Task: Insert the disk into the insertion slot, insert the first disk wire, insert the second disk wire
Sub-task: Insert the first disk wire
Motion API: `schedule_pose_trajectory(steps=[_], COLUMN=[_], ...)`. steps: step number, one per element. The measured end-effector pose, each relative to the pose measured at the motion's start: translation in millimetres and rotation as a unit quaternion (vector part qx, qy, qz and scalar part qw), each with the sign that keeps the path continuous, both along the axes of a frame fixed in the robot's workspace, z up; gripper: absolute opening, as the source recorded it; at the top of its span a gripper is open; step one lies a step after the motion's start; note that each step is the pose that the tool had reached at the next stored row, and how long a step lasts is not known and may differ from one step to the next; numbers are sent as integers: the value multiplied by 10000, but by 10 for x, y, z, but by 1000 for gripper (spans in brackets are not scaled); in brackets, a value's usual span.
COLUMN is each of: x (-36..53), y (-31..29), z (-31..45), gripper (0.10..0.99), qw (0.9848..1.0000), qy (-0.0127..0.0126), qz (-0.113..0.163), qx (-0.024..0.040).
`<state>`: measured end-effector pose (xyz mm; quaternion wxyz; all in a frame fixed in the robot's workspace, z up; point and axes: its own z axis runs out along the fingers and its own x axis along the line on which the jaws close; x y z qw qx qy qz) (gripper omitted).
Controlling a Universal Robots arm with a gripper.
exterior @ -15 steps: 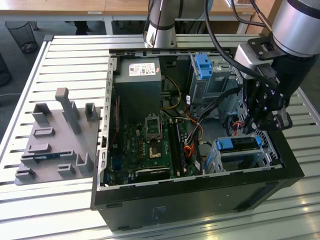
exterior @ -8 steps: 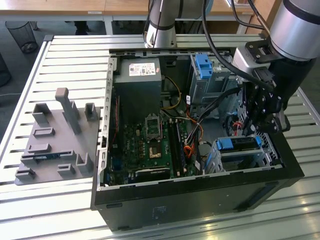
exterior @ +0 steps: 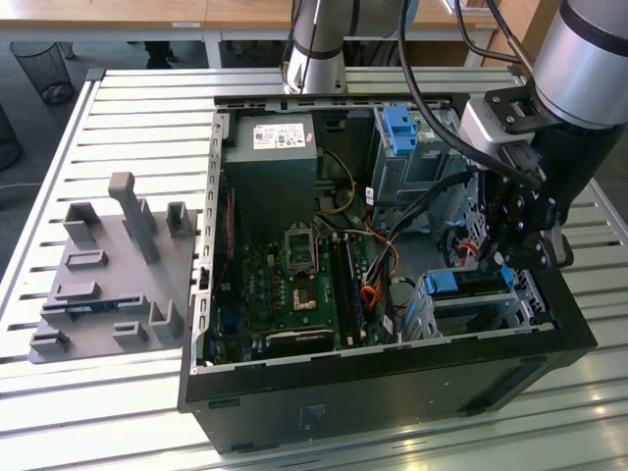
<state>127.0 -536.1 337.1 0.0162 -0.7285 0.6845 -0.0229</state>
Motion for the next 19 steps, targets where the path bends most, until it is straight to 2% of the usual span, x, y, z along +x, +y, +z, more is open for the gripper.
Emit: schedule_pose_trajectory(steps=[19], x=[0], y=[-11], z=[-25], gripper=[165], qw=[9999], qy=[0], qz=[-167], qx=[-2])
